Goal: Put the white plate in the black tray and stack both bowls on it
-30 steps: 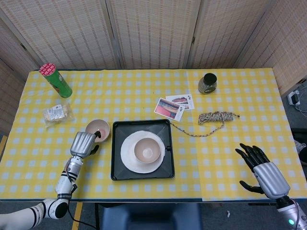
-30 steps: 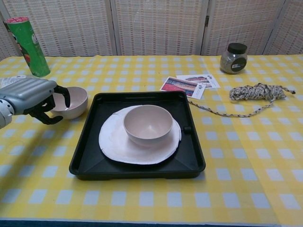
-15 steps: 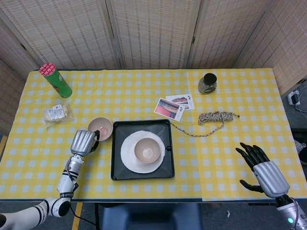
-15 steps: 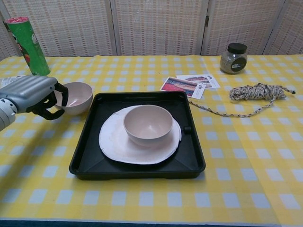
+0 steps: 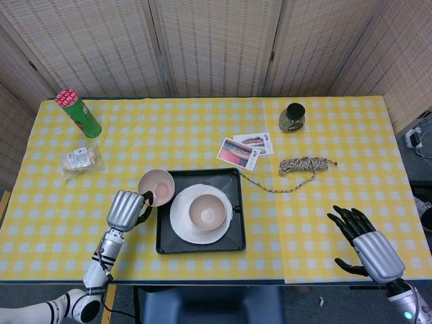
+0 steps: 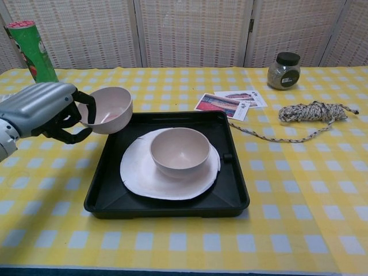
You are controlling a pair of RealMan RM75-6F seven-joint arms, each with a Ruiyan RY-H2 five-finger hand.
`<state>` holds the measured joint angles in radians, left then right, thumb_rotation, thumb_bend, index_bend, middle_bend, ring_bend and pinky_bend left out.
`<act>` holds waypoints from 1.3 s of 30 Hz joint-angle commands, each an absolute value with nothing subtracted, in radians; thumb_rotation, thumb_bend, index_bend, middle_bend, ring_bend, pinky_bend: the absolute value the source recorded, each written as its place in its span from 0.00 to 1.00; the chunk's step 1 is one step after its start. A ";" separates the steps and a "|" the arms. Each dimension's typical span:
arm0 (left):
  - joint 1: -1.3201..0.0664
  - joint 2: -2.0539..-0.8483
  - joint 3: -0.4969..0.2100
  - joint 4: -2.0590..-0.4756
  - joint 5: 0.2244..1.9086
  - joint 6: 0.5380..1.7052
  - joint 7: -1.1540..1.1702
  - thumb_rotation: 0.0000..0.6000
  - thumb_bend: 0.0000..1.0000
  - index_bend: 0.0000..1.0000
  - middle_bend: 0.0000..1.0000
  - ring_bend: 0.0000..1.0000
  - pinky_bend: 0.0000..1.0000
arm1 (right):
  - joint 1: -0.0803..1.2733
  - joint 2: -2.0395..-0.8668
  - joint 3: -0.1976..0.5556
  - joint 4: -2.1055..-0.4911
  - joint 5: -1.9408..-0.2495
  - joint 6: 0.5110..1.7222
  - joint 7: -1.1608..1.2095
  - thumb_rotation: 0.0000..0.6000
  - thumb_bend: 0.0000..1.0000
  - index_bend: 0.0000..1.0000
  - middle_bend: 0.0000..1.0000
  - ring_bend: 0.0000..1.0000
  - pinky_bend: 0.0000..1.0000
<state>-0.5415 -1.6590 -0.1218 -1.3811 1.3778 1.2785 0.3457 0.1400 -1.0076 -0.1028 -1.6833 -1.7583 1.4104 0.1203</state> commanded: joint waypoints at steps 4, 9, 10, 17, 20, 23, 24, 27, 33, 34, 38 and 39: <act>-0.534 -1.647 -0.105 -1.597 1.395 1.301 0.528 1.00 0.48 0.63 1.00 1.00 1.00 | 0.140 -1.001 -0.116 -1.683 -1.783 1.417 0.134 1.00 0.25 0.00 0.00 0.00 0.00; -0.551 -1.679 -0.109 -1.671 1.383 1.289 0.660 1.00 0.48 0.63 1.00 1.00 1.00 | 0.136 -0.992 -0.125 -1.681 -1.802 1.434 0.153 1.00 0.25 0.00 0.00 0.00 0.00; -0.555 -1.690 -0.111 -1.674 1.377 1.284 0.680 1.00 0.48 0.63 1.00 1.00 1.00 | 0.135 -0.990 -0.126 -1.681 -1.805 1.437 0.157 1.00 0.25 0.00 0.00 0.00 0.00; -0.581 -1.766 -0.125 -1.648 1.342 1.250 0.728 1.00 0.48 0.63 1.00 1.00 1.00 | 0.133 -0.986 -0.130 -1.676 -1.815 1.448 0.169 1.00 0.25 0.00 0.00 0.00 0.00; -0.592 -1.796 -0.127 -1.625 1.332 1.237 0.742 1.00 0.48 0.63 1.00 1.00 1.00 | 0.133 -0.984 -0.130 -1.675 -1.814 1.450 0.174 1.00 0.25 0.00 0.00 0.00 0.00; -0.599 -1.812 -0.134 -1.607 1.317 1.228 0.754 1.00 0.48 0.63 1.00 1.00 1.00 | 0.131 -0.983 -0.129 -1.673 -1.813 1.455 0.178 1.00 0.25 0.00 0.00 0.00 0.00; -0.601 -1.814 -0.136 -1.602 1.313 1.226 0.756 1.00 0.48 0.63 1.00 1.00 1.00 | 0.131 -0.983 -0.129 -1.673 -1.812 1.455 0.179 1.00 0.25 0.00 0.00 0.00 0.00; -0.606 -1.820 -0.139 -1.589 1.304 1.219 0.759 1.00 0.48 0.63 1.00 1.00 1.00 | 0.133 -0.982 -0.127 -1.672 -1.807 1.453 0.182 1.00 0.25 0.00 0.00 0.00 0.00; -0.615 -1.832 -0.140 -1.573 1.287 1.204 0.762 1.00 0.48 0.63 1.00 1.00 1.00 | 0.136 -0.982 -0.126 -1.673 -1.802 1.444 0.184 1.00 0.25 0.00 0.00 0.00 0.00; -0.616 -1.836 -0.139 -1.570 1.287 1.203 0.763 1.00 0.48 0.63 1.00 1.00 1.00 | 0.136 -0.981 -0.125 -1.673 -1.801 1.446 0.184 1.00 0.25 0.00 0.00 0.00 0.00; -0.622 -1.850 -0.145 -1.563 1.280 1.202 0.765 1.00 0.48 0.63 1.00 1.00 1.00 | 0.135 -0.980 -0.126 -1.672 -1.803 1.450 0.186 1.00 0.25 0.00 0.00 0.00 0.00; -0.624 -1.854 -0.145 -1.560 1.281 1.203 0.766 1.00 0.48 0.63 1.00 1.00 1.00 | 0.135 -0.980 -0.126 -1.672 -1.803 1.450 0.186 1.00 0.25 0.00 0.00 0.00 0.00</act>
<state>-0.6223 -1.8517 -0.1441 -1.5618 1.2812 1.2025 0.7651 0.1348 -0.9803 -0.1260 -1.6724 -1.8033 1.4496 0.1858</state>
